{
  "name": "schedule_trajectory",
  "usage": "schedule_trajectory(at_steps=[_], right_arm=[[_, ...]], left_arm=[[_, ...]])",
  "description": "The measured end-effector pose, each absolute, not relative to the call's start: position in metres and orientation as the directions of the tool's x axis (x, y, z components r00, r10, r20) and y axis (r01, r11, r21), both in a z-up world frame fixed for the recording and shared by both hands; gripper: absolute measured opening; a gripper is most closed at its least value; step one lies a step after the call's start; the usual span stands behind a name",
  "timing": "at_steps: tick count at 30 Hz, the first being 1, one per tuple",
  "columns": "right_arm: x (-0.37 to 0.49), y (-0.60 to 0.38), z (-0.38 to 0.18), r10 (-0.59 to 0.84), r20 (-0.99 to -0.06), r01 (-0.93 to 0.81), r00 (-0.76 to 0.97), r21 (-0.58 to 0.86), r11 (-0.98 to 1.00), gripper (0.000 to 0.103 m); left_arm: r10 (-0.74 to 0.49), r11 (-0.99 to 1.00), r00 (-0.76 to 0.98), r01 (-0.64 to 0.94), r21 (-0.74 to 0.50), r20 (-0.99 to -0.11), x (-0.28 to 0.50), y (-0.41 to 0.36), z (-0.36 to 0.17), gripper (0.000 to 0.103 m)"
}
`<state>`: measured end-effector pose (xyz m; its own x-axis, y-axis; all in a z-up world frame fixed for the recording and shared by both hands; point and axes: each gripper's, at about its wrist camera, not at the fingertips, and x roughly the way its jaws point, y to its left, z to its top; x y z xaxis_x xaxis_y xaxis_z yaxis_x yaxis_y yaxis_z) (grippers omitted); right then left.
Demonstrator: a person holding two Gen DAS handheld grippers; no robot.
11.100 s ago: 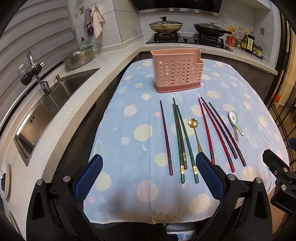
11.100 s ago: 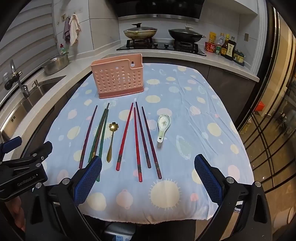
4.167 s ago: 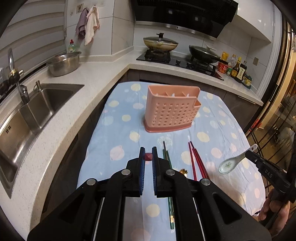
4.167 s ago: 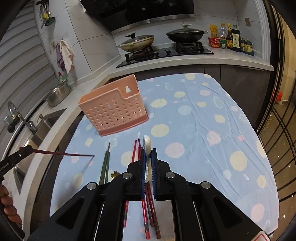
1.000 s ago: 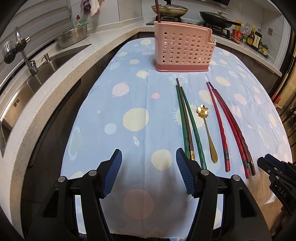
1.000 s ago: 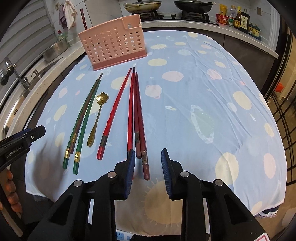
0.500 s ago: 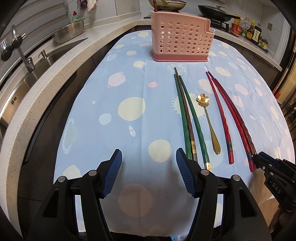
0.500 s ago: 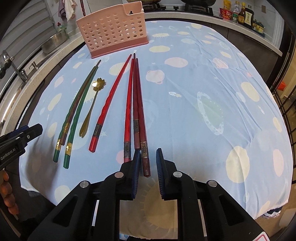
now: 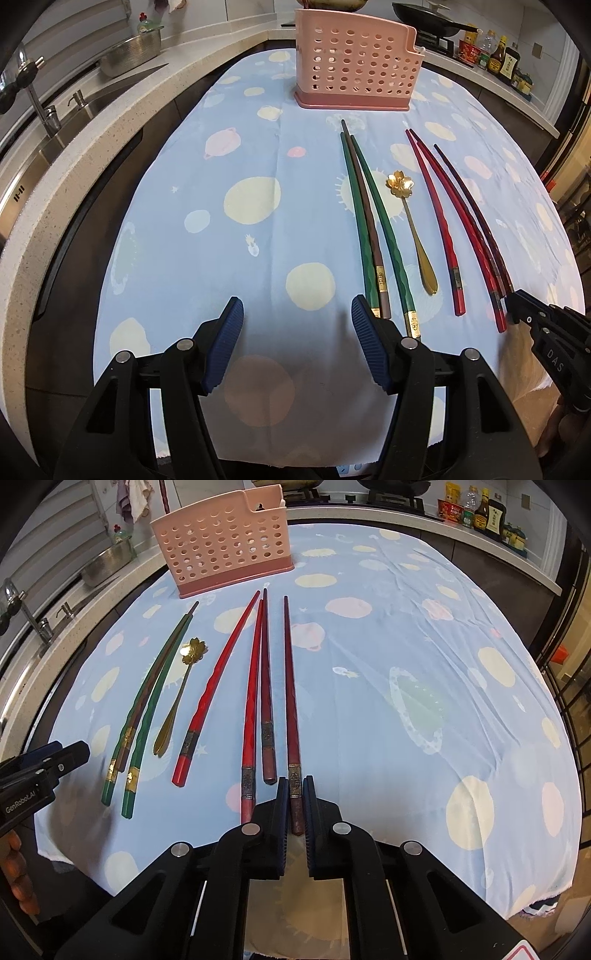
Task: Organize utensils
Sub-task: 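Grasp a green chopstick with the left tool while the right tool grasps a dark red chopstick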
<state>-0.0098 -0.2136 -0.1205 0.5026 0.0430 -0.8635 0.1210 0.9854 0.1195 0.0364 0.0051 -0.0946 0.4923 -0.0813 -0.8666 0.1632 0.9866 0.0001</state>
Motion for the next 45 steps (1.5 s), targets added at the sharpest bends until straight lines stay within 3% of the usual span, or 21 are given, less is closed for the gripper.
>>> schedule_trajectory(at_steps=[18, 27, 31, 45], right_arm=[[-0.011, -0.217, -0.11, 0.053, -0.852, 0.128, 0.521, 0.139, 0.982, 0.007], [-0.011, -0.216, -0.111, 0.056, -0.852, 0.127, 0.52, 0.142, 0.982, 0.007], [-0.011, -0.216, -0.11, 0.055, -0.851, 0.126, 0.521, 0.141, 0.982, 0.007], [-0.01, -0.22, -0.051, 0.068, -0.775, 0.105, 0.628, 0.171, 0.98, 0.007]], left_arm=[[-0.18, 0.968, 0.414, 0.237, -0.085, -0.892, 0.029, -0.013, -0.111, 0.058], [-0.178, 0.96, 0.415, 0.271, -0.065, -0.892, 0.025, -0.014, -0.113, 0.03], [-0.199, 0.957, 0.406, 0.275, -0.089, -0.892, 0.025, -0.011, -0.113, 0.007], [-0.208, 0.965, 0.487, 0.242, -0.098, -0.848, 0.028, 0.005, -0.063, 0.007]])
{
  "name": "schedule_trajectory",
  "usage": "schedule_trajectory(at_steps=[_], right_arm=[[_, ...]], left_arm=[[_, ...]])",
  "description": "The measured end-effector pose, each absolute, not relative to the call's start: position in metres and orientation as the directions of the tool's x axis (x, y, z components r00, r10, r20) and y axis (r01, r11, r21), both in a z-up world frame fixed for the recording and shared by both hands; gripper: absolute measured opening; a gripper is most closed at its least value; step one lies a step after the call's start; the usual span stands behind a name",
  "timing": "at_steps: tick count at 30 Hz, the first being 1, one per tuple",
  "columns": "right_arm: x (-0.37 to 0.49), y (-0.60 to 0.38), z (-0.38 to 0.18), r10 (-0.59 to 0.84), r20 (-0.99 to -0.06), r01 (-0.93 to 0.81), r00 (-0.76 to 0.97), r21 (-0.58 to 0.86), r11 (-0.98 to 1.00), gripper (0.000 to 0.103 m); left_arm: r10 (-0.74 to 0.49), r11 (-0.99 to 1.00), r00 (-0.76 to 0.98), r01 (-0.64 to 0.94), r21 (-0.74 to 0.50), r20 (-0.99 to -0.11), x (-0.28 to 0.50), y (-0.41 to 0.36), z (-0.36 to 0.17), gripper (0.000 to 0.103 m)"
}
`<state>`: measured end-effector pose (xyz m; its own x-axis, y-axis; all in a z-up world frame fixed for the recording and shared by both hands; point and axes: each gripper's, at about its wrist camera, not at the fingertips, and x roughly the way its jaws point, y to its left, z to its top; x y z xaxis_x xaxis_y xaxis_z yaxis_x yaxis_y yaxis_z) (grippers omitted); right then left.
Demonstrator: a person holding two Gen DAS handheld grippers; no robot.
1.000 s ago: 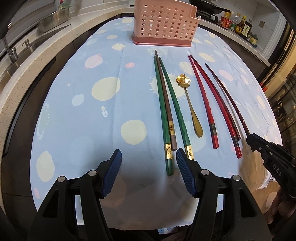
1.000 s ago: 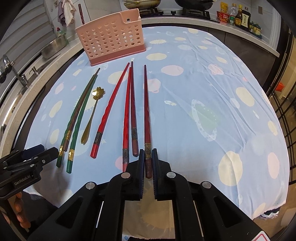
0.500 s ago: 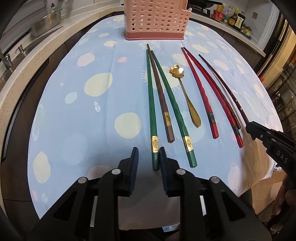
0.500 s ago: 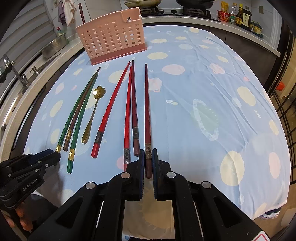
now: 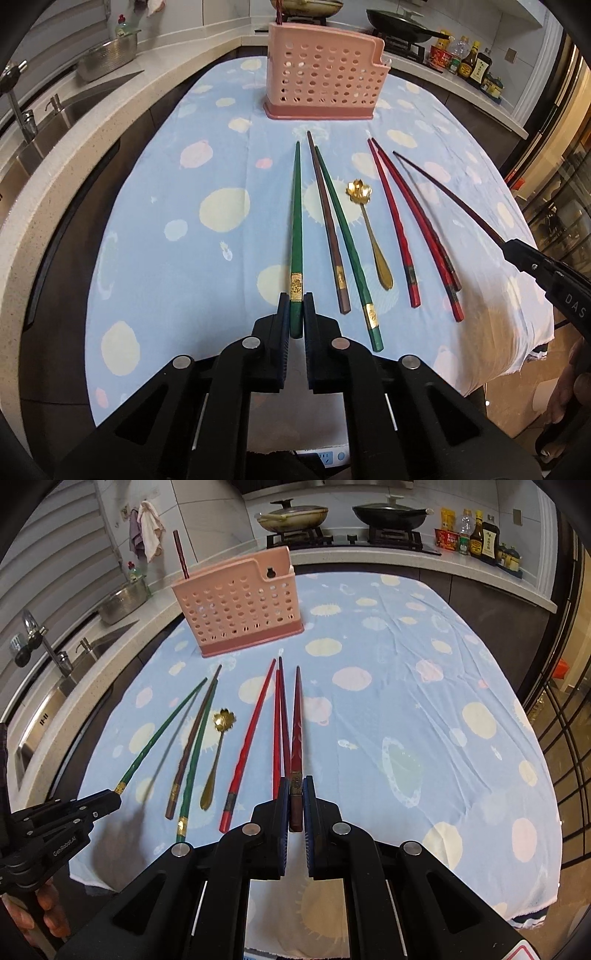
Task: Organize utensils
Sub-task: 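Grasp a green chopstick with the left tool while the right tool grasps a dark red chopstick, then lift both chopsticks into the pink holder while both tools open to drop them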
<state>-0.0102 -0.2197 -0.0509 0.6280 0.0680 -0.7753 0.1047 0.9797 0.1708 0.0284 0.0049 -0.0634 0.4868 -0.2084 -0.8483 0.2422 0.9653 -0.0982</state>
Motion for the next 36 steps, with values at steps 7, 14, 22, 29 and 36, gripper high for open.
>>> schedule_trajectory(at_steps=[7, 14, 22, 29, 36], right_arm=[[0.005, -0.232, 0.0, 0.067, -0.692, 0.094, 0.719, 0.192, 0.977, 0.007], [0.036, -0.247, 0.046, 0.038, -0.607, 0.092, 0.794, 0.182, 0.979, 0.007], [0.071, -0.25, 0.072, 0.05, -0.562, 0.07, 0.825, 0.19, 0.979, 0.007], [0.098, -0.247, 0.106, 0.093, -0.499, 0.028, 0.862, 0.228, 0.973, 0.007], [0.135, -0.242, 0.153, 0.116, -0.399, -0.018, 0.91, 0.241, 0.97, 0.007]], left_arm=[[-0.219, 0.969, 0.589, 0.223, -0.103, -0.778, 0.05, 0.014, -0.011, 0.007], [-0.202, 0.975, 0.687, 0.207, -0.079, -0.698, 0.087, 0.013, 0.037, 0.007], [-0.212, 0.975, 0.748, 0.209, -0.08, -0.629, 0.123, 0.009, 0.079, 0.007], [-0.241, 0.969, 0.788, 0.228, -0.095, -0.567, 0.145, 0.005, 0.119, 0.007], [-0.263, 0.964, 0.845, 0.248, -0.096, -0.466, 0.165, -0.006, 0.176, 0.007]])
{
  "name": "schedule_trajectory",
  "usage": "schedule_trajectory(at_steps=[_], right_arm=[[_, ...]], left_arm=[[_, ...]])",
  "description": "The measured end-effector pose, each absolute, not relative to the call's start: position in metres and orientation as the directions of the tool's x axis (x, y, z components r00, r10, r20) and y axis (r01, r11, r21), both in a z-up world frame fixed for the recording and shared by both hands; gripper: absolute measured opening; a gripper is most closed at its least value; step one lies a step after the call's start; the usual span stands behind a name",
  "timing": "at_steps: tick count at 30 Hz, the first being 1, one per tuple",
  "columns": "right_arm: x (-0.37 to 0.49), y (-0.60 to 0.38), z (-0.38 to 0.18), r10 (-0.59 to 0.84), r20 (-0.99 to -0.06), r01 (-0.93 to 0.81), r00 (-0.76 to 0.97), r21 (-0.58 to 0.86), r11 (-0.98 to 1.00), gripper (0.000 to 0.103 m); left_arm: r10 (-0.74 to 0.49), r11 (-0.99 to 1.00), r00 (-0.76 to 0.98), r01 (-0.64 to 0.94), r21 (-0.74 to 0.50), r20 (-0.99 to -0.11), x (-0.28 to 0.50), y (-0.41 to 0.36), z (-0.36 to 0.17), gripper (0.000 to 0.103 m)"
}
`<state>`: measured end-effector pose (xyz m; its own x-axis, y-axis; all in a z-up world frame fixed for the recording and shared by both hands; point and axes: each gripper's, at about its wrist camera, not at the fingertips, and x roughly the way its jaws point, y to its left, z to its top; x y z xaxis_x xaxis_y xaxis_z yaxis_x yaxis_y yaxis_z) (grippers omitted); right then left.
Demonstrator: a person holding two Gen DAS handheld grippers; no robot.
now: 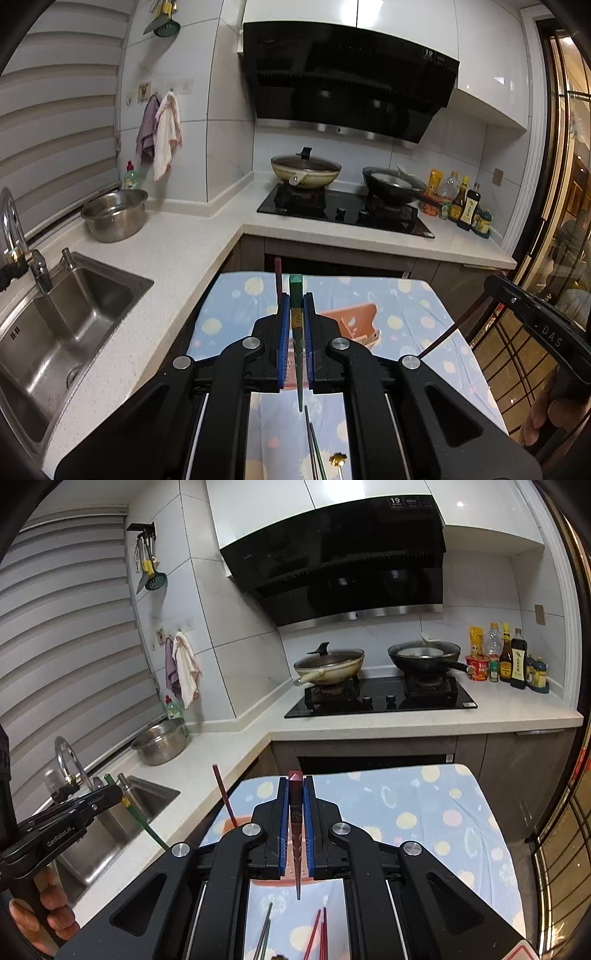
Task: Organize utensils
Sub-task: 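Lift both chopsticks into the pink holder while both tools open to drop them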
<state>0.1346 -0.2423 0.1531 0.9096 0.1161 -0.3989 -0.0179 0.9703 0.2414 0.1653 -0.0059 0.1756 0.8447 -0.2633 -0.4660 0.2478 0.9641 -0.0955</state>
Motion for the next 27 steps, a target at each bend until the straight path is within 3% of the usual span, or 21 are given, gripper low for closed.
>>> schedule_trajectory(at_steps=[9, 27], right_arm=[[0.193, -0.235, 0.183, 0.117, -0.348, -0.022, 0.93, 0.265, 0.964, 0.007], [0.255, -0.224, 0.098, 0.128, -0.52, 0.004, 0.844, 0.246, 0.969, 0.007]], left_arm=[[-0.264, 0.964, 0.891, 0.238, -0.114, -0.37, 0.209, -0.016, 0.22, 0.007], [-0.181, 0.983, 0.846, 0.178, -0.054, -0.502, 0.263, -0.028, 0.144, 0.007]])
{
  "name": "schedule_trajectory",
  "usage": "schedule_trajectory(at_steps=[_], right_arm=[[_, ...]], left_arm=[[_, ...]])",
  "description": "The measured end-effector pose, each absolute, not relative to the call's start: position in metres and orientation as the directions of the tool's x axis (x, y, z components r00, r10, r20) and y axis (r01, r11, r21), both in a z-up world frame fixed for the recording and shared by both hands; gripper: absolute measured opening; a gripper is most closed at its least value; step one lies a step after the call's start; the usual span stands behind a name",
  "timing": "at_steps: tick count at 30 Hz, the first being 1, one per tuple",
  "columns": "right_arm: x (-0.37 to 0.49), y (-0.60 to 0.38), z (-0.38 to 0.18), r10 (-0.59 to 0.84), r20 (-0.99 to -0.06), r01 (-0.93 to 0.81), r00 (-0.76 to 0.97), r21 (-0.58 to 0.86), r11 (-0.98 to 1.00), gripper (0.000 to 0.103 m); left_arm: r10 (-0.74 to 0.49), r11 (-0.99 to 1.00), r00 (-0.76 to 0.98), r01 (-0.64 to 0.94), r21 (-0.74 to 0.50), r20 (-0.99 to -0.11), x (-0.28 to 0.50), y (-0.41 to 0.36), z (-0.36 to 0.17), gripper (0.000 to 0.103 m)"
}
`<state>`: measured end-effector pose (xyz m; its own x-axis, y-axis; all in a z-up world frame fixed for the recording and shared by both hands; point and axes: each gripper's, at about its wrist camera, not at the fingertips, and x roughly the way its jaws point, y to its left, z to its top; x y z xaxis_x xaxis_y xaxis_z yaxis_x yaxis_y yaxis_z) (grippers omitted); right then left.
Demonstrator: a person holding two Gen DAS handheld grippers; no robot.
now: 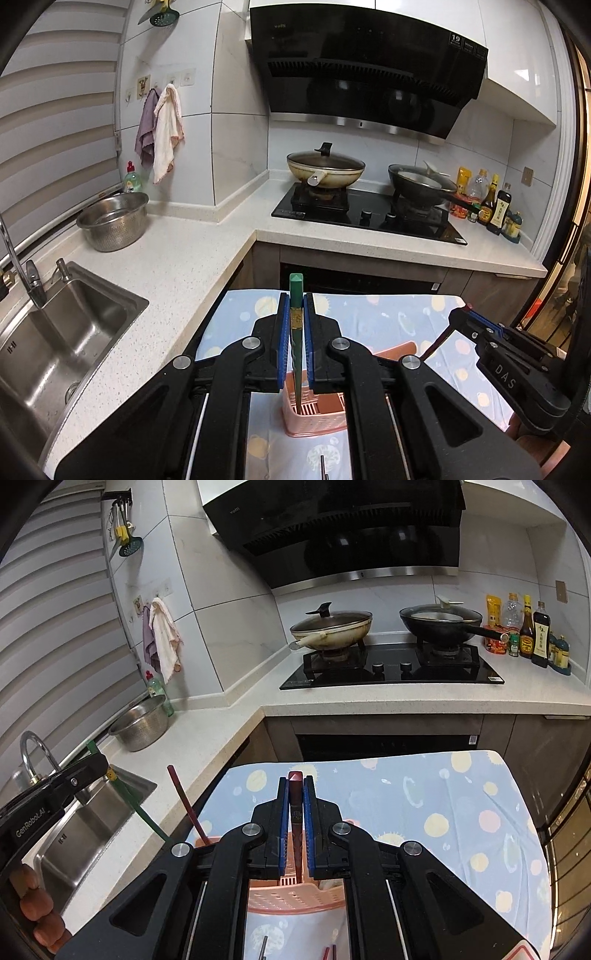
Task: Organize utensils
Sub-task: 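Lift both chopsticks into the pink holder while both tools open to drop them, then withdraw both tools from the holder back over the remaining utensils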
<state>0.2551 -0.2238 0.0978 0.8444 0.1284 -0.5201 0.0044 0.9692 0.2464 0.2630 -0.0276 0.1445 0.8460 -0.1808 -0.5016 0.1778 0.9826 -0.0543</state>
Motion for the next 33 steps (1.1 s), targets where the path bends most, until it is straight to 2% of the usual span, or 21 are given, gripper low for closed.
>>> schedule_trajectory(at_steps=[3, 5, 7, 9, 23, 33], right_arm=[[0.251, -0.225, 0.097, 0.111, -0.512, 0.017, 0.852, 0.239, 0.971, 0.019], [0.248, -0.226, 0.097, 0.101, -0.505, 0.025, 0.857, 0.236, 0.971, 0.038], [0.243, -0.226, 0.098, 0.091, -0.498, 0.031, 0.862, 0.231, 0.972, 0.043], [0.236, -0.226, 0.099, 0.09, -0.494, 0.028, 0.865, 0.226, 0.974, 0.044], [0.158, -0.217, 0.094, 0.092, -0.5, 0.017, 0.861, 0.21, 0.978, 0.05], [0.086, -0.211, 0.068, 0.091, -0.551, 0.023, 0.83, 0.197, 0.98, 0.05]], left_arm=[[-0.174, 0.984, 0.845, 0.172, -0.052, -0.505, 0.262, -0.028, 0.14, 0.008], [-0.16, 0.986, 0.849, 0.165, -0.036, -0.504, 0.26, -0.03, 0.139, 0.016], [-0.143, 0.988, 0.855, 0.152, -0.023, -0.498, 0.256, -0.031, 0.138, 0.042], [-0.13, 0.99, 0.863, 0.141, -0.014, -0.488, 0.251, -0.03, 0.139, 0.05], [-0.148, 0.986, 0.86, 0.164, -0.009, -0.488, 0.198, -0.024, 0.135, 0.051], [-0.171, 0.981, 0.836, 0.192, -0.013, -0.521, 0.144, -0.019, 0.114, 0.051]])
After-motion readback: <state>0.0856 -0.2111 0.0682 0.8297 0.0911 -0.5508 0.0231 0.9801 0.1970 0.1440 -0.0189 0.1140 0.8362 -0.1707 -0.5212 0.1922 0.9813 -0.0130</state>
